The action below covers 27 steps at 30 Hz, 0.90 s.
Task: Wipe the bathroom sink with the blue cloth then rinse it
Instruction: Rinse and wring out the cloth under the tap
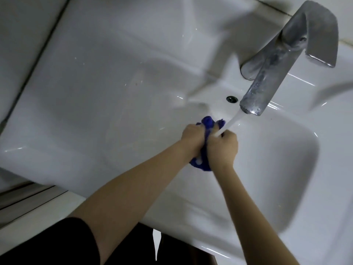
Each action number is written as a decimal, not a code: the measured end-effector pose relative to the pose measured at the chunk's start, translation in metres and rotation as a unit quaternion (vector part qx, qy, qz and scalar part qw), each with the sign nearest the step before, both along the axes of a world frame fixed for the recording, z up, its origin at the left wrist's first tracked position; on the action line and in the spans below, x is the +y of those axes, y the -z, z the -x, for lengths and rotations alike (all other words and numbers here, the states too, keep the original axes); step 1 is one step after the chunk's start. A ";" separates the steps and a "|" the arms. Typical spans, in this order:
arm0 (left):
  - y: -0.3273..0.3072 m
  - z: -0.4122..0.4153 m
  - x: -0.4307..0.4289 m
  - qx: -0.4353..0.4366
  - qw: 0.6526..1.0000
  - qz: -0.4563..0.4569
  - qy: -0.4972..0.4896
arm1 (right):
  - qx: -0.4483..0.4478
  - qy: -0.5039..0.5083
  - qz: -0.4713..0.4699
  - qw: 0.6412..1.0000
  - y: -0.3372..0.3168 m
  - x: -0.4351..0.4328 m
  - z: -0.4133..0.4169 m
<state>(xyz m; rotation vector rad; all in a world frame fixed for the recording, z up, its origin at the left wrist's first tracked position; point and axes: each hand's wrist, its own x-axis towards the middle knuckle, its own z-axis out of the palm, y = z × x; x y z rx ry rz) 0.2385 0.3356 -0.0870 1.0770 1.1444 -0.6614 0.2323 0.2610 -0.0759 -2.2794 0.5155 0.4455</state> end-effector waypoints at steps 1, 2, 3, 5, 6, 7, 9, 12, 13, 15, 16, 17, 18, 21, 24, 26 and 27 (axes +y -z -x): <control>-0.003 -0.005 0.005 -0.009 1.000 0.016 -0.015 | -0.010 -0.018 -0.020 1.000 -0.007 0.010 0.014; -0.007 -0.006 0.007 -0.013 0.999 0.036 -0.030 | -0.025 -0.029 -0.027 0.999 -0.011 0.017 0.021; -0.002 -0.004 0.007 -0.021 0.999 0.036 -0.026 | -0.035 -0.018 -0.015 0.999 -0.010 0.020 0.020; 0.003 0.005 -0.001 -0.038 0.999 -0.017 -0.001 | -0.039 0.018 0.014 0.999 0.003 0.013 0.000; 0.003 0.011 -0.007 -0.044 0.997 -0.056 0.007 | -0.026 0.019 0.017 0.999 0.009 0.005 -0.010; -0.002 0.014 -0.011 -0.050 0.996 -0.078 0.004 | -0.011 0.034 0.011 0.999 0.016 -0.003 -0.018; -0.012 0.013 -0.011 -0.071 0.994 -0.079 -0.017 | 0.024 0.111 -0.039 0.993 0.026 -0.014 -0.024; -0.021 -0.001 0.004 -0.059 0.994 -0.073 -0.057 | 0.032 0.182 -0.080 0.980 0.013 -0.015 -0.016; -0.018 -0.004 0.008 -0.044 0.994 -0.077 -0.058 | 0.024 0.166 -0.083 0.982 0.004 -0.011 -0.009; -0.011 -0.006 0.013 -0.020 0.998 -0.042 -0.047 | -0.003 0.089 -0.075 0.993 -0.014 0.004 0.011; -0.009 -0.005 0.013 -0.014 0.999 -0.018 -0.049 | -0.026 0.035 -0.065 0.997 -0.023 0.013 0.020; -0.008 -0.004 0.010 -0.028 0.998 -0.016 -0.051 | -0.051 -0.006 -0.058 0.997 -0.028 0.019 0.025; -0.009 -0.001 0.005 -0.051 0.997 -0.044 -0.038 | -0.064 -0.014 -0.051 0.997 -0.029 0.022 0.020; -0.022 0.010 -0.010 -0.162 0.960 -0.221 0.063 | -0.013 0.053 -0.051 0.997 -0.016 0.011 -0.019; -0.027 0.004 -0.006 -0.188 0.952 -0.231 0.063 | 0.017 0.094 -0.109 0.989 -0.013 0.007 -0.018; -0.017 -0.008 0.008 -0.142 0.983 -0.115 -0.015 | -0.004 0.080 -0.126 0.989 -0.025 0.017 0.004; -0.017 -0.011 0.012 -0.120 0.990 -0.049 -0.059 | -0.025 0.067 -0.136 0.988 -0.029 0.021 0.012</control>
